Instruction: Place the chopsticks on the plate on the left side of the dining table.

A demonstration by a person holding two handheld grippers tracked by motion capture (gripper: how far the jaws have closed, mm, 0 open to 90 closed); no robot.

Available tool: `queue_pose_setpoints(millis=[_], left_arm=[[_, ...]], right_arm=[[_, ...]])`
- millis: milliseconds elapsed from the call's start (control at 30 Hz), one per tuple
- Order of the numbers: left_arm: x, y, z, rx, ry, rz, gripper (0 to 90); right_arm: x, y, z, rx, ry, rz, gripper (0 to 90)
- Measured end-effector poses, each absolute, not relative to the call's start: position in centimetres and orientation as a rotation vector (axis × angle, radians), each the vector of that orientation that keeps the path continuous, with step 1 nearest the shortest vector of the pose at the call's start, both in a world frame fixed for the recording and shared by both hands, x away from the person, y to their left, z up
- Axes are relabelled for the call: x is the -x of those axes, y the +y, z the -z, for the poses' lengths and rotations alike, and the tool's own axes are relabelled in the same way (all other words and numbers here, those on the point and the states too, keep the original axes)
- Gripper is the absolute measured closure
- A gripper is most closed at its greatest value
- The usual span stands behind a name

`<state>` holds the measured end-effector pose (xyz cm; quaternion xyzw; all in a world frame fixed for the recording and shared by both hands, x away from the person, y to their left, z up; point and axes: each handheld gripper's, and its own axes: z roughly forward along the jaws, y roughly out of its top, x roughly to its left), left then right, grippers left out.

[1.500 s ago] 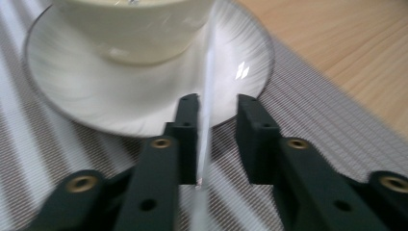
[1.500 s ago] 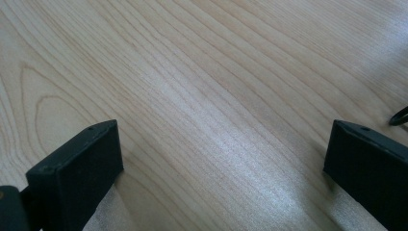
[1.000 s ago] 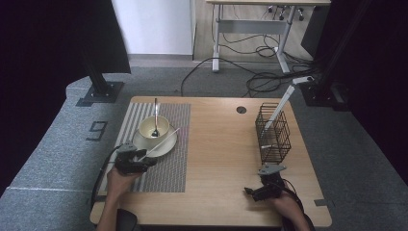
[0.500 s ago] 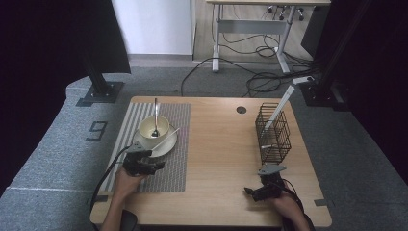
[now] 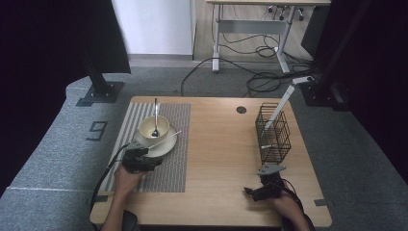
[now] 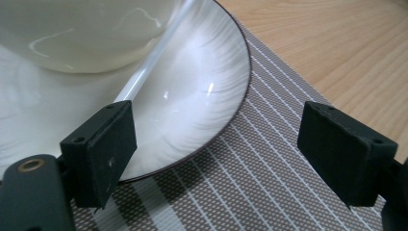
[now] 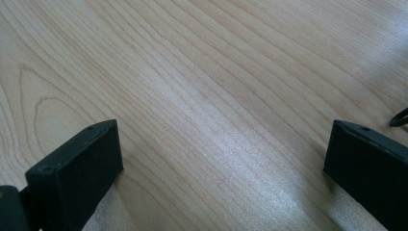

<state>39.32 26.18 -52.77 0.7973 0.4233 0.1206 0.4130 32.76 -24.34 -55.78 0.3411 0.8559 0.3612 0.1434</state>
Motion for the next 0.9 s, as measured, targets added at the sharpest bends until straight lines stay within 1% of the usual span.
queue_pose_setpoints(millis=[333, 900], left_arm=[[-40.0, 26.7, 52.9, -1.988, 1.108, -0.335, 12.9], [-41.0, 27.1, 53.0, -1.966, 1.135, -0.366, 11.6]], right_arm=[[-32.8, -24.4, 55.8, -0.981, 2.471, -1.042, 0.0], [-32.8, -24.4, 55.8, -0.979, 2.472, -1.041, 0.0]])
